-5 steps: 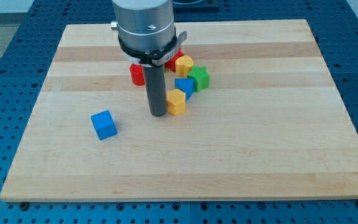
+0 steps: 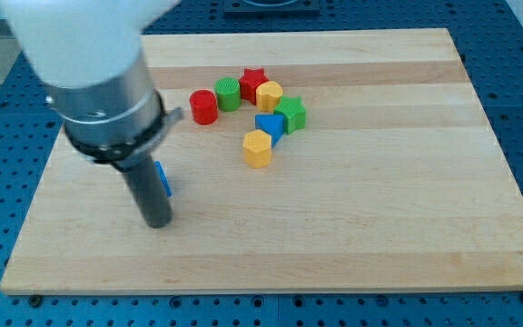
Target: Move the blue cube vertical to the red circle
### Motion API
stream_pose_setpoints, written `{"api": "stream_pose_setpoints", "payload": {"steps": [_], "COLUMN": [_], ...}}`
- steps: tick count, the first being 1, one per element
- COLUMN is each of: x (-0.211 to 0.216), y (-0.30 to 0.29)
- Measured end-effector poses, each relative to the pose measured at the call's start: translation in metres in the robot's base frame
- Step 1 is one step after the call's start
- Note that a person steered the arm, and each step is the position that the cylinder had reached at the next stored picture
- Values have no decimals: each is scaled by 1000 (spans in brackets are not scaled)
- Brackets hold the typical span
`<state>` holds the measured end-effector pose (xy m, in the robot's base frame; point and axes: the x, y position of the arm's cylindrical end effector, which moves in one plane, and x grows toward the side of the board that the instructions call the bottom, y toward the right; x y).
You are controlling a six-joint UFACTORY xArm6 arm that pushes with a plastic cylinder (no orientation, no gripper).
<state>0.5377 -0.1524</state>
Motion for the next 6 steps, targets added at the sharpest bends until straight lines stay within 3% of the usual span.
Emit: {"api": "stream_pose_setpoints", "payload": {"steps": [2, 6], "x": [-27, -44], "y": [-33, 23]}}
